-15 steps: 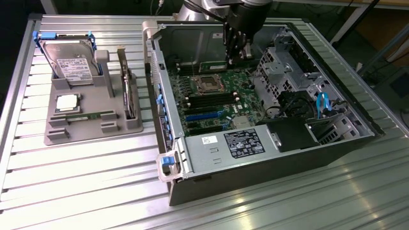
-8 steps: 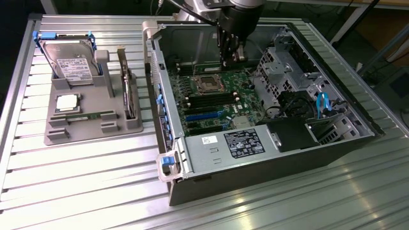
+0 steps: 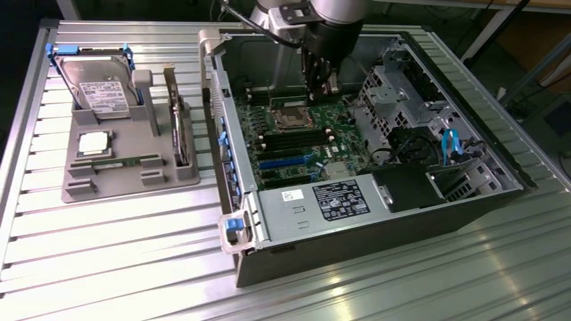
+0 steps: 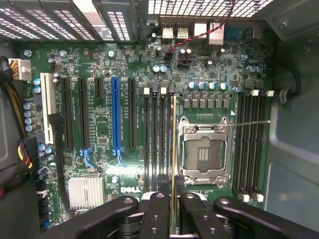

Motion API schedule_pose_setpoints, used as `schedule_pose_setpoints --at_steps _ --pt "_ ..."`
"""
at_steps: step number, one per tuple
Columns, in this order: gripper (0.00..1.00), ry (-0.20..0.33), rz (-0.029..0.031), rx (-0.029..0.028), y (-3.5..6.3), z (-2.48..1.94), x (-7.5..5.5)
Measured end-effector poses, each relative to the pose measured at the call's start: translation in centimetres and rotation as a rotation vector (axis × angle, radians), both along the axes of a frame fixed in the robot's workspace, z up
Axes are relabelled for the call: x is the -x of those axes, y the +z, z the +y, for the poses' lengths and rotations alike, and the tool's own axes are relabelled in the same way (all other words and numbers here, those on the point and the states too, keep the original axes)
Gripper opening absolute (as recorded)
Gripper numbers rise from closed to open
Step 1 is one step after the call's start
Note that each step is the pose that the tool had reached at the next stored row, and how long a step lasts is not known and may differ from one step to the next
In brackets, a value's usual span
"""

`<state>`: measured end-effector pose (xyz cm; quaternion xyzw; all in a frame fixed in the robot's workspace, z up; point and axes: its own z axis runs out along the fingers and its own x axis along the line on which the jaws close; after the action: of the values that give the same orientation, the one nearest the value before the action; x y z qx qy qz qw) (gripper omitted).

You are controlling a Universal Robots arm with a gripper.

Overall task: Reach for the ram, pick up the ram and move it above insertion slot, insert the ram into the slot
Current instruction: 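Insert the ram into the slot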

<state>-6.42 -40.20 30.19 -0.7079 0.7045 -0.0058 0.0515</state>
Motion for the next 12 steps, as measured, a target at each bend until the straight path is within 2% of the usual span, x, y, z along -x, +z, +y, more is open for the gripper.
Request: schedule_pose_setpoints --at_steps 5,8,12 --pt "0.14 0.0 0.0 0.0001 -1.1 -0.09 0.0" --pt "0.14 0.0 0.0 0.0 -2.08 -0.13 0.0" --pt "0.14 0.0 -0.0001 -0.0002 -2.26 -0.13 0.0"
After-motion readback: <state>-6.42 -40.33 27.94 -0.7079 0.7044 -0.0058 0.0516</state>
